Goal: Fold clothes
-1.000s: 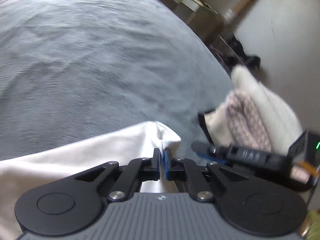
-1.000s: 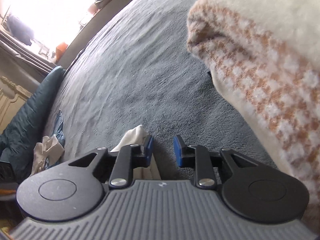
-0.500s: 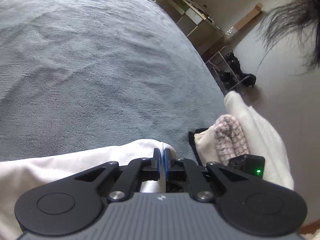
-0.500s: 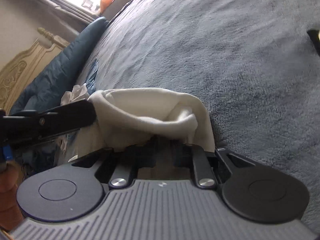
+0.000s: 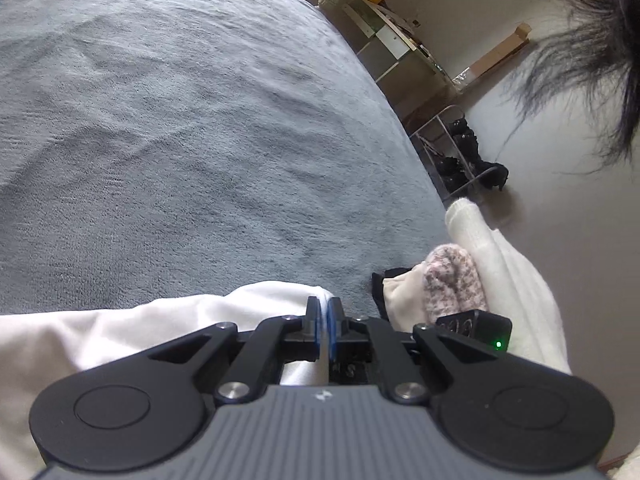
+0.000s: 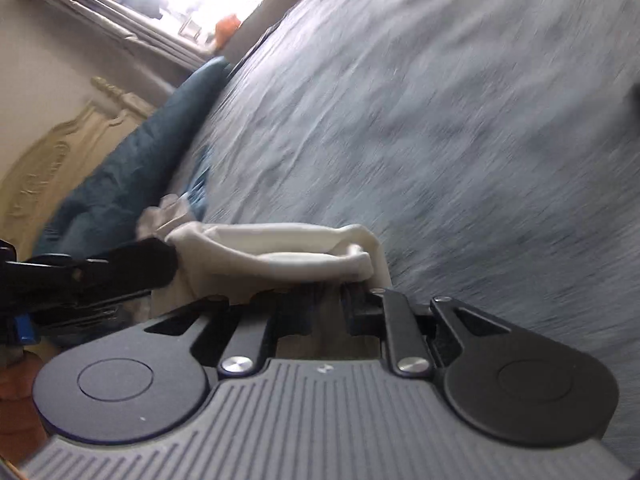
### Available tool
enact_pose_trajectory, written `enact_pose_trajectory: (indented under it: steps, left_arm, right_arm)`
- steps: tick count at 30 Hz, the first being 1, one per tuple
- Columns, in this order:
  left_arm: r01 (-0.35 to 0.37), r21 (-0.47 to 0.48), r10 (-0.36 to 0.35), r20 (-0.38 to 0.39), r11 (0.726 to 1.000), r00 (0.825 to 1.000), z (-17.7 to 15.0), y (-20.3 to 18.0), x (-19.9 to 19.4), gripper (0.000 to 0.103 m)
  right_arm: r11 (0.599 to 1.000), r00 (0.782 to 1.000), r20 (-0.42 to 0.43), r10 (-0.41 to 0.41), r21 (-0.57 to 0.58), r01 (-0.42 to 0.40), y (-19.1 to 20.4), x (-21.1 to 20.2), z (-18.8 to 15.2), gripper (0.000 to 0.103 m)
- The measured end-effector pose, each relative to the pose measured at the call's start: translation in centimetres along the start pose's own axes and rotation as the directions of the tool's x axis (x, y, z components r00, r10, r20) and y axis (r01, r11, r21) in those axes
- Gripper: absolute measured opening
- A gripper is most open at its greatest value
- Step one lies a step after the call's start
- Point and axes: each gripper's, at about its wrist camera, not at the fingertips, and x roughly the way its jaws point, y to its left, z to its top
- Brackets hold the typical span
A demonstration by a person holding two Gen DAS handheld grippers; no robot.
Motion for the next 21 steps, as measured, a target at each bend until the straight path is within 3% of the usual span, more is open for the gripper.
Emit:
enact_pose_trajectory:
  steps: [7, 14, 18, 21]
  left_arm:
    - [0.007, -0.017, -0.007, 0.025, 1.000, 1.000, 0.5, 0.3, -0.8, 0.004]
    - [0.006, -0.008, -0.005, 0.020, 1.000, 1.000, 0.7, 0.2, -0.6, 0.004]
    - [-0.010, -0.019, 0.010, 0.015, 1.000, 1.000, 0.7, 0.9, -0.2, 0.004]
    - [-0.015, -0.035, 0.015, 0.023, 0.999, 1.000, 0.8, 1.4, -0.1, 0.004]
  right_arm:
    - [0.995, 0.996, -0.030, 0.084, -0.054, -0.086, 0.5, -2.3, 0.9, 0.014]
    - [0.981, 0.982, -0.111, 0.156, -0.099, -0.167, 1.1, -0.6, 1.2, 0.014]
    - [0.979, 0.975, -0.168, 0.148, -0.116, -0.169, 0.8, 0.7, 1.6, 0.014]
    - [0.990, 0.985, -0.158, 0.071, -0.113, -0.090, 0.3, 0.2, 1.8, 0.013]
